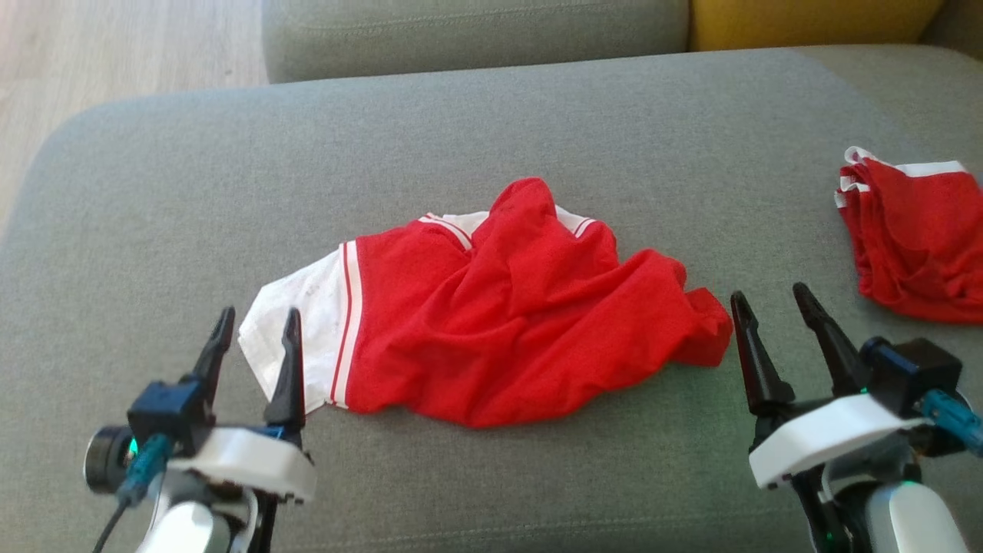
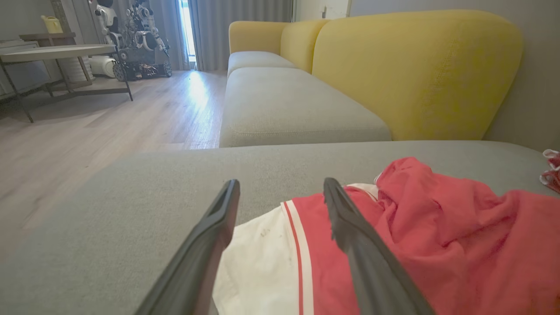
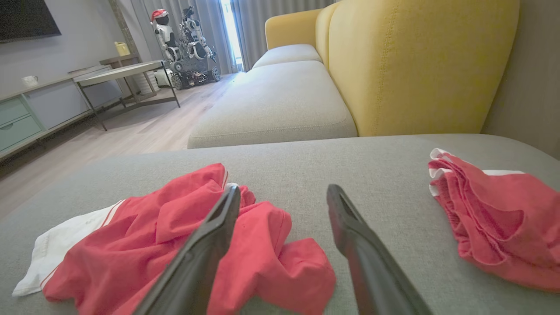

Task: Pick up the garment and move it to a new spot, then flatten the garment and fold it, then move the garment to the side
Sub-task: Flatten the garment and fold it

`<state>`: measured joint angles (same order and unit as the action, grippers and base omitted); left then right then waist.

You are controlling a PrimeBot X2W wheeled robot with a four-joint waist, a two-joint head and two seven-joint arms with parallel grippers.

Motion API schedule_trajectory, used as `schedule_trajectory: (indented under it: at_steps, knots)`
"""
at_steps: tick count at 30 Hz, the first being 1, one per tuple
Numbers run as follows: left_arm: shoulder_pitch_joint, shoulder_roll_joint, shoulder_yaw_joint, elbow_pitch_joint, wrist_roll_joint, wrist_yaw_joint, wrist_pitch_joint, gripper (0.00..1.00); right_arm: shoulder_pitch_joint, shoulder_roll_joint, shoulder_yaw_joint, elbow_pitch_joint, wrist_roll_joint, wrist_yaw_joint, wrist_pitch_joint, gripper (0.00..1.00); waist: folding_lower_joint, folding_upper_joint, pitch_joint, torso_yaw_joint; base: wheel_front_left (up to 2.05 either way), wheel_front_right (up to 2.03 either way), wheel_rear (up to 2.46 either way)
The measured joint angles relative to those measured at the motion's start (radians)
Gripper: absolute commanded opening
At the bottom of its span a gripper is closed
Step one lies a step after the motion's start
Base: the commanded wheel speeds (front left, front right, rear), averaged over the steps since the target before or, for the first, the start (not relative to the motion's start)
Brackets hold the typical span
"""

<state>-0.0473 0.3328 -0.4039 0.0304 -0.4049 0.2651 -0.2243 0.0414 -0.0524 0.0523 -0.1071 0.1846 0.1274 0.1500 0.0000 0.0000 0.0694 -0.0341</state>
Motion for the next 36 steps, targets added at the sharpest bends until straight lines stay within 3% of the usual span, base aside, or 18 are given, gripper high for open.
schedule_trajectory:
  at_steps: [19,29,36]
  knots:
    - [0.042,0.015,-0.001,-0.028,-0.003,0.017,0.020,1.00,0.016,0.000,0.011,0.002,0.001,0.000,0.018,1.00,0.0000,0.0000,-0.011,0.008,0.00,0.00,0.00]
    - [0.013,0.014,-0.010,-0.029,-0.003,0.015,0.020,1.00,0.023,-0.031,0.038,0.171,-0.030,0.000,0.012,1.00,0.0000,0.0000,0.041,0.026,0.00,0.00,0.00]
    - [-0.030,0.011,-0.018,-0.021,-0.003,0.001,0.019,1.00,-0.091,-0.061,0.082,0.261,-0.093,0.000,-0.037,1.00,0.0000,0.0000,0.085,0.044,0.00,0.00,0.00]
